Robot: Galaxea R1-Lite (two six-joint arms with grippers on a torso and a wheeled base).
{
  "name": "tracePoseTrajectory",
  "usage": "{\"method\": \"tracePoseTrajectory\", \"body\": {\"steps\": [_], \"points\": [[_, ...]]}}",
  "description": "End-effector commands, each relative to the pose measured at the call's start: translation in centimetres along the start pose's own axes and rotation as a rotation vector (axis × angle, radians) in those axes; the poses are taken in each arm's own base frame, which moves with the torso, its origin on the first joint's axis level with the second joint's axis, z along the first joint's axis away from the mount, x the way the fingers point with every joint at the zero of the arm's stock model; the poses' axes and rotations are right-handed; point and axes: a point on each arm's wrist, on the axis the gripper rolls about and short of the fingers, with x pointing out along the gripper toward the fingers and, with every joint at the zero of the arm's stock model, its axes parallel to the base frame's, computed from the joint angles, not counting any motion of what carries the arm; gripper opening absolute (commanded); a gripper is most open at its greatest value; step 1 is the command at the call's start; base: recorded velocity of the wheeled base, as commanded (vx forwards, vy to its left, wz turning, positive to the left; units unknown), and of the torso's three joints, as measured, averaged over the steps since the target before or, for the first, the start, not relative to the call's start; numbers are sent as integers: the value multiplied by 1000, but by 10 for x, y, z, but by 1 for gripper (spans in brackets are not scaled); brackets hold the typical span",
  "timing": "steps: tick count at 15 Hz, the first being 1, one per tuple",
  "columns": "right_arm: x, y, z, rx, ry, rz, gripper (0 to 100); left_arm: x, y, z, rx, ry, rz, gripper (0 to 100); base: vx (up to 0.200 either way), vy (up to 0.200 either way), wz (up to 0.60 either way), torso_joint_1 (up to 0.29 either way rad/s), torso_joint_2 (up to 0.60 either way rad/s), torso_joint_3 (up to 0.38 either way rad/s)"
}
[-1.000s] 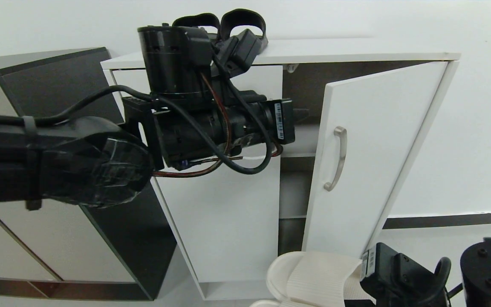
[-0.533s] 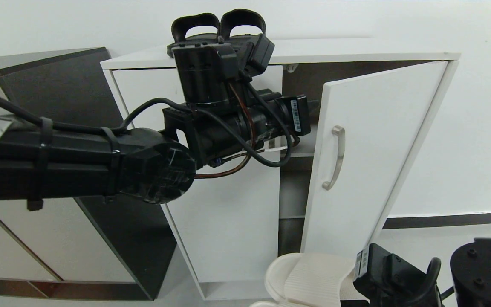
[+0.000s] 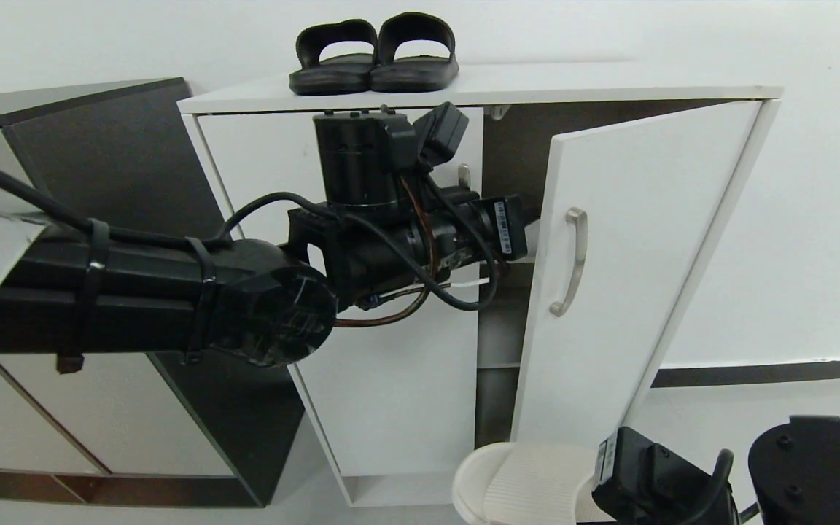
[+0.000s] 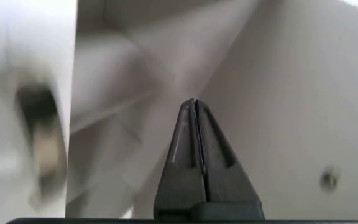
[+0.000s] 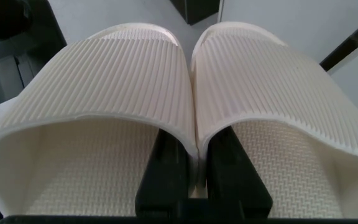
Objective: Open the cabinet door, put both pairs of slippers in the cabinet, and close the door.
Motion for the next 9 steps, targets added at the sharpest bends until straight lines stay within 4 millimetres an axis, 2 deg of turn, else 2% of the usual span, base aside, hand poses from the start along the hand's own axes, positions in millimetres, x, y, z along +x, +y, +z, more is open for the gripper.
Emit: {"method": "tracePoseTrajectory", "body": {"steps": [1,3,5,6,7,9], "points": [[2,3,-2,-7,10,15,0,-9,-27,-10,-3,10,-71,0,-200,0,0,7,7,2],[1,7,-4,-13,16,29,0,-12,-61,-22,-4,41,-163,0,-200,0,0,-2,2,5],[1,7,-4,-14,15,30,0,-12,-70,-24,0,46,-187,0,-200,0,0,2,2,2],[1,6,-3,-11,11,28,0,-12,-66,-23,0,44,-175,0,-200,0,0,-2,2,2],[2,5,-3,-8,13,21,0,-13,-58,-20,2,35,-149,0,0,0,0,0,0,0],[3,-11,-2,30,10,-47,0,-38,-8,15,44,-88,94,0,0,0,0,0,0,0]]}}
